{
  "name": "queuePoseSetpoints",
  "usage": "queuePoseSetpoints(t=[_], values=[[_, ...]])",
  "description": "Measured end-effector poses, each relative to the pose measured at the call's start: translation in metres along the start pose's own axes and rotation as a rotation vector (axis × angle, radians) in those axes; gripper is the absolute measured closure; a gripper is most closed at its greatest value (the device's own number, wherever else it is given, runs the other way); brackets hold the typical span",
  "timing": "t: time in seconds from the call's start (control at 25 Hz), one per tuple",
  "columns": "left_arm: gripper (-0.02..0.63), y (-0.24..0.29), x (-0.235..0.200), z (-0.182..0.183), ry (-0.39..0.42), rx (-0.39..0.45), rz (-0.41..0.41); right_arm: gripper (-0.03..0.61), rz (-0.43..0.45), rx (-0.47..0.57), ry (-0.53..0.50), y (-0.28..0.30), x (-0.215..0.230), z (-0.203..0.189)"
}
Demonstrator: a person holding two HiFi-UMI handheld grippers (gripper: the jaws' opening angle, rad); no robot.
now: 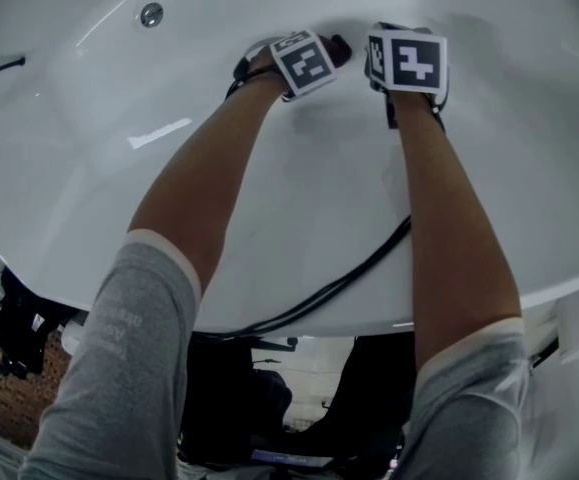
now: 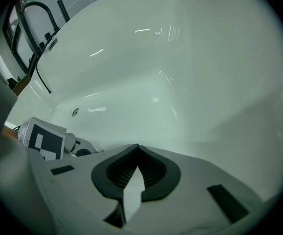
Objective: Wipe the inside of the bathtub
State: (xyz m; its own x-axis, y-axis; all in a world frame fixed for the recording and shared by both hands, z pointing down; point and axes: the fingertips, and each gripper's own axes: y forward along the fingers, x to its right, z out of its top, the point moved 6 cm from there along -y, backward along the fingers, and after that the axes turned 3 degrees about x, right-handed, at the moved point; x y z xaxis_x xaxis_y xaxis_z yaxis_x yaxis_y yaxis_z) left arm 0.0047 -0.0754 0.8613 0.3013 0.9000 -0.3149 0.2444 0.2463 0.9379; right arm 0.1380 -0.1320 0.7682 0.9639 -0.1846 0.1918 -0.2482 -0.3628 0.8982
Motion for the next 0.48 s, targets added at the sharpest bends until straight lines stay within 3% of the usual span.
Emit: queuePoseSetpoints(t=[0.08,0.24,0.48], values=[[0.577,0.002,0.012,-0.011,-0.004,-0.047,-0.032,0.572,-0.021,-0.002,-0.005,0.001,0.003,0.0],[0.577,0.012,0.034,-0.008,0.057,0.001,-0.073,0.572,-0.035,0.005,0.0,0.001,0.007,0.0],[0.577,0.009,0.005,0.007,0.076,0.048,0.006,0.572,-0.029,0.023,-0.004,0.0,0.005,0.004]])
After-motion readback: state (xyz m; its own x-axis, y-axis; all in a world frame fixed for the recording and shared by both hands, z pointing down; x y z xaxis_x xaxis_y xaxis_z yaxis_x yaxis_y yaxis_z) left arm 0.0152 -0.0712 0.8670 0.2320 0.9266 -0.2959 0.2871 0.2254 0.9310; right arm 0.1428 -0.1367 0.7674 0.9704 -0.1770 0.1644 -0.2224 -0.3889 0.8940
